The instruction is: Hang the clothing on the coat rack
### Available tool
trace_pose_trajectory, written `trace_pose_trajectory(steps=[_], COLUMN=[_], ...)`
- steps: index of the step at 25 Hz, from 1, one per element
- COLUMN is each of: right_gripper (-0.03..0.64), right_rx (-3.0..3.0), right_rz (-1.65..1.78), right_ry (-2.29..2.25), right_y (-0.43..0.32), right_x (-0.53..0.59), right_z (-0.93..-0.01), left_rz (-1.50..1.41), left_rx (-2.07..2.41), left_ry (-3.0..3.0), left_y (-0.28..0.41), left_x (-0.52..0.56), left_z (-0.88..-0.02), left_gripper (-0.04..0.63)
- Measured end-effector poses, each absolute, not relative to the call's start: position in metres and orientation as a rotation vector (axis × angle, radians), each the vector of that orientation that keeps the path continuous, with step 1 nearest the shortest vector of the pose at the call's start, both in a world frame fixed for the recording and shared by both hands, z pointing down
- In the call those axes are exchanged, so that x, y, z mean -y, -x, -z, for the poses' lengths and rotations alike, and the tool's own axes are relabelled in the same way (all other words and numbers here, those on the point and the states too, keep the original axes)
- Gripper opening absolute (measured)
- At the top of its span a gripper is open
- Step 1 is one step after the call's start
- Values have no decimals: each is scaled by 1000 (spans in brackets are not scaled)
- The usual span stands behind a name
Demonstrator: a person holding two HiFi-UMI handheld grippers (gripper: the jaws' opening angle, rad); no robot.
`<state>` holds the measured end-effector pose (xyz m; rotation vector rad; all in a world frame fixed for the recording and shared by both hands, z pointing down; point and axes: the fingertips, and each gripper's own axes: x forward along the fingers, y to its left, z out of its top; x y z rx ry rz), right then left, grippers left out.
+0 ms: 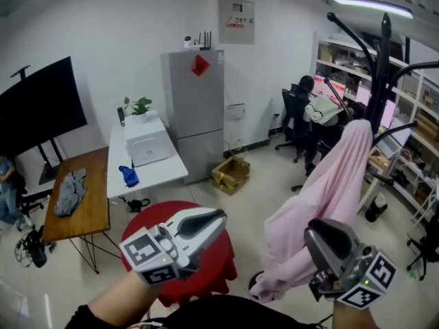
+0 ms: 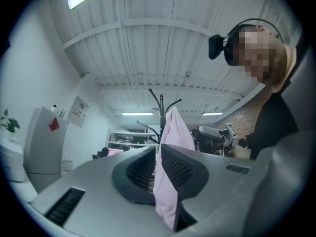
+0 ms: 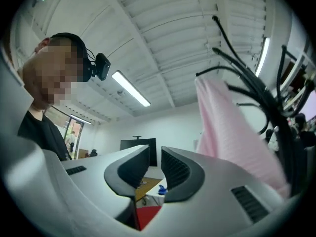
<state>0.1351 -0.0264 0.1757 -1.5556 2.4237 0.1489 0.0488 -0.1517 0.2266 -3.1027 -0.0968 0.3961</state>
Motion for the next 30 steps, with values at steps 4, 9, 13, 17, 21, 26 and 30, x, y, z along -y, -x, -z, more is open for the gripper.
trace_pose_trajectory(steps=[4,9,13,17,21,26,30], right_gripper=[78,58,19,0,0,0,0], right_rx=[-2575,-2719,-2810,-2878,-2950,-3016,-3051], right_rz=[-36,63,193,358,448,514,489], right_ry=[1385,1235,1173,1095,1047,991,1004], right_y=[-78,-18,18,43,63,78,73], right_x=[67,129,171,194,209,212,210], right_z=[-218,-298,-375,-434,-470,-482,-481], left_rz=[-327,-224,-144,-75,-24,-19,-45], left_rx=[-135,-577,-963,-1222,-1388,-1383,-1339], left_ry=[3145,3181,3153,3159,3138,3172,3194], left_y=[15,98,159,202,230,231,222], left_x=[166,190,199,193,192,189,193], left_z=[-275,-349,-405,-455,-482,-488,-483], left_gripper=[21,21,9,3,3,3,3])
